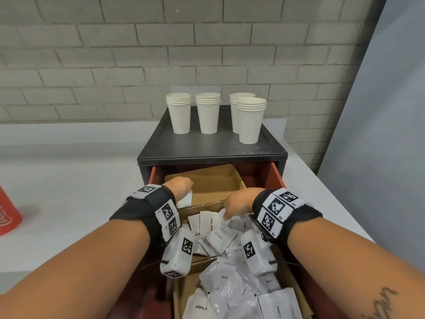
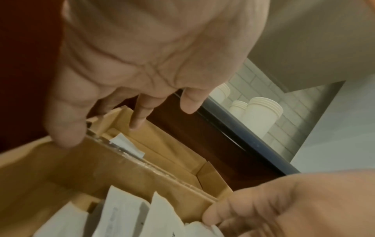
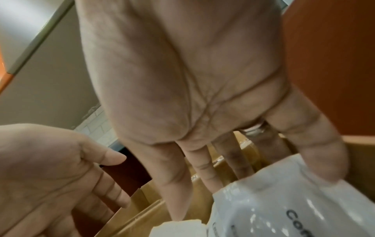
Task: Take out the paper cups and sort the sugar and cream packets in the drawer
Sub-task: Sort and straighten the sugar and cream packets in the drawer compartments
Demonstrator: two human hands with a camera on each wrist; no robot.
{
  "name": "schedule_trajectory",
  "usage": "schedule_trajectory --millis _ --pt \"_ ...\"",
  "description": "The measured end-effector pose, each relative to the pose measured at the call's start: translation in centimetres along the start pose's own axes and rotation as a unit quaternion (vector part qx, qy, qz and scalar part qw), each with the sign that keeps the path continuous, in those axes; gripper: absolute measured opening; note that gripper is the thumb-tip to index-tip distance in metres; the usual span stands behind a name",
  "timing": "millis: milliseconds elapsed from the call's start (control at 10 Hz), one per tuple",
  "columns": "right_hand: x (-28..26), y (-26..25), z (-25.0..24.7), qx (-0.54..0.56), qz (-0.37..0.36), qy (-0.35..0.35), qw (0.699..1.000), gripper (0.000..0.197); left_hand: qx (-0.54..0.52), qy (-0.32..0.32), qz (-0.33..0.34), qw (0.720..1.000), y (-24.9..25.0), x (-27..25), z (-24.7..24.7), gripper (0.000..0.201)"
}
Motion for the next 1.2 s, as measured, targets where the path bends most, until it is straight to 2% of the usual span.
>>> schedule_trajectory --millis 100,200,300,400,600,700,900,1000,1100,1200 --pt "0.0 0.4 -0.3 -0.006 0.009 0.0 1.0 0.045 0.006 -0.005 0.0 1.0 0.1 0.7 0.0 0.044" --pt "0.0 1.1 -0.6 0.013 0.029 0.0 1.0 0.048 -0.06 -0.003 -0.012 0.998 0.6 0.1 0.3 0.044" --pt "-0.3 1.7 -0.3 0.028 0.042 -0.024 0.998 0.041 -0.129 0.015 -0.089 0.988 0.3 -0.2 0.9 0.045" --pt "-0.6 2.1 0.5 0.028 0.05 -0.049 0.997 0.02 -0.121 0.009 -0.076 0.99 0.7 0.4 1.9 0.041" --pt "-0.3 1.8 1.5 0.099 0.035 0.008 0.994 0.057 0.019 -0.023 0.021 0.999 3.4 1.1 3.3 0.038" --pt "-0.3 1.6 1.6 0.152 0.024 0.01 0.988 0.068 0.088 -0.042 0.051 0.994 4.6 0.9 4.2 0.036" --pt "-0.2 2.8 2.4 0.154 0.067 -0.006 0.986 0.076 0.182 -0.071 0.041 0.98 4.8 2.0 5.1 0.038" --pt "0.3 2.2 2.9 0.155 0.079 -0.016 0.985 0.089 0.208 -0.07 0.034 0.975 5.2 2.4 6.1 0.038" --pt "0.8 1.0 2.8 0.167 0.054 -0.015 0.984 0.087 0.233 -0.089 0.052 0.967 4.9 3.7 7.1 0.039" --pt "0.8 0.3 2.6 0.206 0.012 -0.001 0.978 0.076 0.253 -0.097 0.06 0.961 4.9 3.7 6.9 0.039"
Point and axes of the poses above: each hand's wrist, its own x-axis towards the middle knuckle, its own z-axis out of the palm, y = z × x, the point moved 9 cm from there along x, towards the middle knuckle, and after that the axes turned 7 degrees about -x, right-handed, at the moved point
